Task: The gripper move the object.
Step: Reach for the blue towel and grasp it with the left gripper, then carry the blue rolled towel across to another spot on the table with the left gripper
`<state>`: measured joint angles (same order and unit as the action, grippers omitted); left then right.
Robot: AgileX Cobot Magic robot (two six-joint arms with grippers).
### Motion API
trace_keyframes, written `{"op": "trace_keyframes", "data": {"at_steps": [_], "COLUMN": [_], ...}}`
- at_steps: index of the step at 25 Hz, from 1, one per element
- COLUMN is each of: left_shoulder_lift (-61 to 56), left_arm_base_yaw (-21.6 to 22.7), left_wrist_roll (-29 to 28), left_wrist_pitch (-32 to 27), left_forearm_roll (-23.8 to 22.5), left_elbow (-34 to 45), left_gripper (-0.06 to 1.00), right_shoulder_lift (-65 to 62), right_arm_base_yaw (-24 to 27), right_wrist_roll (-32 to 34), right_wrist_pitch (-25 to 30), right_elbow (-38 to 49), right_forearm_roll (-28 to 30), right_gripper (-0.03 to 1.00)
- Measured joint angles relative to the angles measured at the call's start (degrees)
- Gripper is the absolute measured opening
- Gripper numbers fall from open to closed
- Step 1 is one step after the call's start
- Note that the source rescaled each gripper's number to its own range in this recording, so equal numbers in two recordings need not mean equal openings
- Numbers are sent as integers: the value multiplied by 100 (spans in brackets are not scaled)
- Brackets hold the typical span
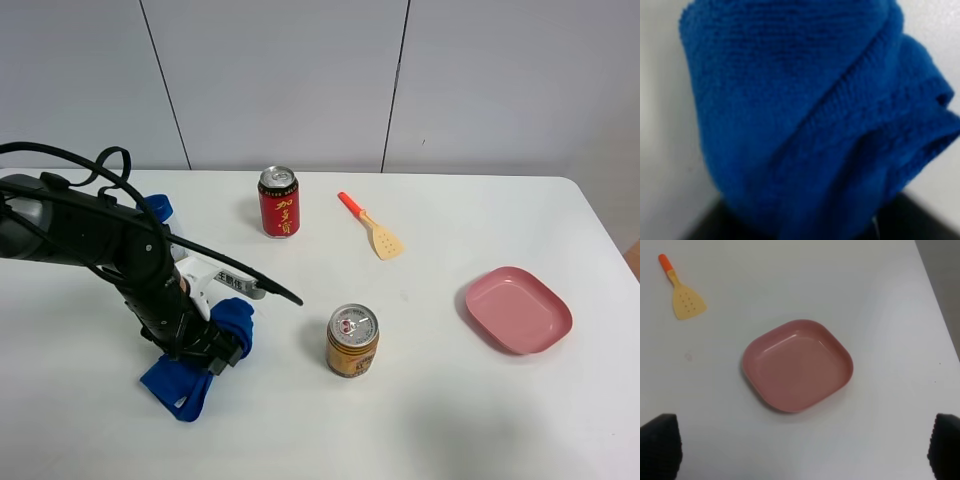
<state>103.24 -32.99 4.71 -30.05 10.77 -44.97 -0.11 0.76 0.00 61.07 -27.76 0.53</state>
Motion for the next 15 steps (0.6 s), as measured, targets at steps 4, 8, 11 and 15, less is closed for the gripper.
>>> {"op": "trace_keyframes", "data": {"at_steps": [4, 8, 11, 15], "left_shoulder_lift": [-130, -685, -1168, -1361], "left_arm_base_yaw": [0, 0, -86, -353], "left_wrist_roll": [-18, -42, -42, 138], "left_wrist_pitch": [-211, -811, -1307, -1826], "left_forearm_roll": [135, 168, 174, 169], "left_elbow": [-157, -648, -1255, -2316], "left_gripper": [1, 1, 1, 1], "right_shoulder_lift": [0, 0, 0, 0], "right_arm_base_yaw": [0, 0, 0, 0], "right_wrist_roll": [0, 0, 0, 0], "right_wrist_pitch": [0, 0, 0, 0], "right_elbow": [0, 0, 0, 0], "right_forearm_roll": [0, 0, 0, -2], "right_gripper": [100, 100, 100, 100]}}
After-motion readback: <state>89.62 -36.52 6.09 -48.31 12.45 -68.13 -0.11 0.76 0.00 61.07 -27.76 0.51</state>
